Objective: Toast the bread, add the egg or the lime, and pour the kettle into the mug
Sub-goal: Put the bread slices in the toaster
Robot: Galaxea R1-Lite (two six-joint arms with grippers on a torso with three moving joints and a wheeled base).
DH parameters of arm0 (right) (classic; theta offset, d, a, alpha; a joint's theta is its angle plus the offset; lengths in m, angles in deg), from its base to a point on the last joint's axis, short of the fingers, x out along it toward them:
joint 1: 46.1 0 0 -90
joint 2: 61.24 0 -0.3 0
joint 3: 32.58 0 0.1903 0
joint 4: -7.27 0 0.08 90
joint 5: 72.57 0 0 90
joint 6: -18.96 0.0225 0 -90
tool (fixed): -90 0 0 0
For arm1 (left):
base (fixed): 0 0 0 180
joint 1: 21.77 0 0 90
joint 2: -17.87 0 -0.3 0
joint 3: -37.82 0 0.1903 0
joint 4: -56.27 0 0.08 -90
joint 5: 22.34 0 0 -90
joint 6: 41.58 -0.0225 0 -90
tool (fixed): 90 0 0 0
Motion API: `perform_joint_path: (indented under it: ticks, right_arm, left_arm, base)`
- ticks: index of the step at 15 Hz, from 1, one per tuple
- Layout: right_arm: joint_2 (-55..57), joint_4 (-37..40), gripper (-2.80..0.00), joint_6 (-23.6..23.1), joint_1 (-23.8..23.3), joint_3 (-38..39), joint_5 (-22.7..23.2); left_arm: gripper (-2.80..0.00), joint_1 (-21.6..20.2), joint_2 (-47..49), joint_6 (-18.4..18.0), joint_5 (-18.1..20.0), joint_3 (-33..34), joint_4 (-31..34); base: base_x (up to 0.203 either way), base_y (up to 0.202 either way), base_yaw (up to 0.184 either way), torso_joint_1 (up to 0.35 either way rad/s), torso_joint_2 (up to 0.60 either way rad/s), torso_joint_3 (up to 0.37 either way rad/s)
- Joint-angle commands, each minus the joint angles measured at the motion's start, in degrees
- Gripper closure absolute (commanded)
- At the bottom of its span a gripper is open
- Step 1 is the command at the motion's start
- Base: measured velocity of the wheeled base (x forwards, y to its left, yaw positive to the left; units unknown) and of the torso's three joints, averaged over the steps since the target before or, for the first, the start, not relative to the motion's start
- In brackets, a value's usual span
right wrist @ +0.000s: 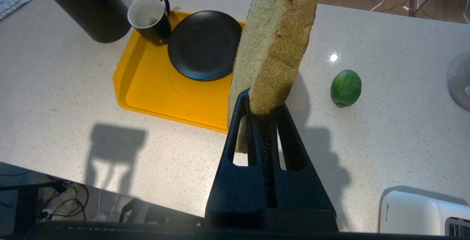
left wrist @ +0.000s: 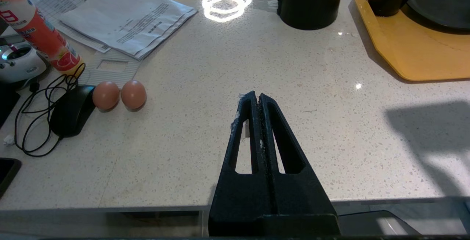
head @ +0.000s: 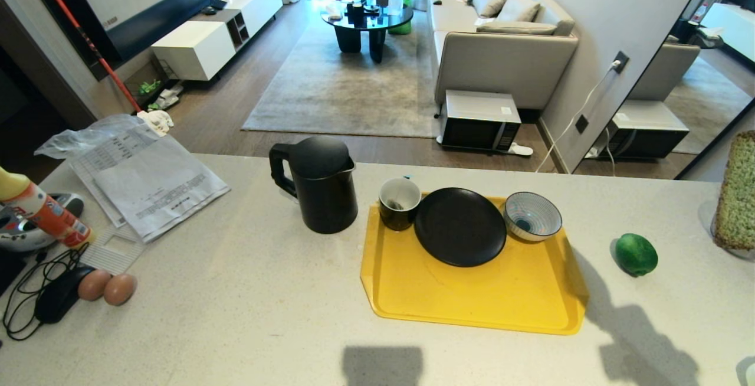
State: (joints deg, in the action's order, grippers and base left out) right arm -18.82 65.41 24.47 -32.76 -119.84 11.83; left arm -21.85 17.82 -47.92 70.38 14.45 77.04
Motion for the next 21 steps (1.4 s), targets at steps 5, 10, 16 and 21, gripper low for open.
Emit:
perform_joint_path:
  ticks: [5,10,16,21]
  right_arm:
    - [-2.00,0.46,0.00,-2.95,0.01,1.05,-0.29]
    - [-2.62,0.99,0.00,-4.37,0.01,2.46,-0.47]
    - [-3.14,1.24,0.00,-4.32,0.11,1.89,-3.62]
    - [-3.14,2.05,0.00,-4.02,0.11,2.28,-3.55]
  left_arm:
    - [0.00,-0.01,-0.13,0.36,-0.08,0.97,-0.04]
    - [0.00,-0.01,-0.13,2.39,-0.52,0.97,-0.04]
    - [0.00,-0.01,-0.13,5.64,-1.84,0.97,-0.22]
    - [0.00,-0.01,-0.13,5.99,-2.19,0.97,-0.30]
  base:
    - [0.000,0.000,0.000,0.000,0.00,0.000]
    - [0.000,0.000,0.000,0.000,0.00,0.000]
    - [0.000,0.000,0.000,0.000,0.00,0.000]
    - [0.000,0.000,0.000,0.000,0.00,0.000]
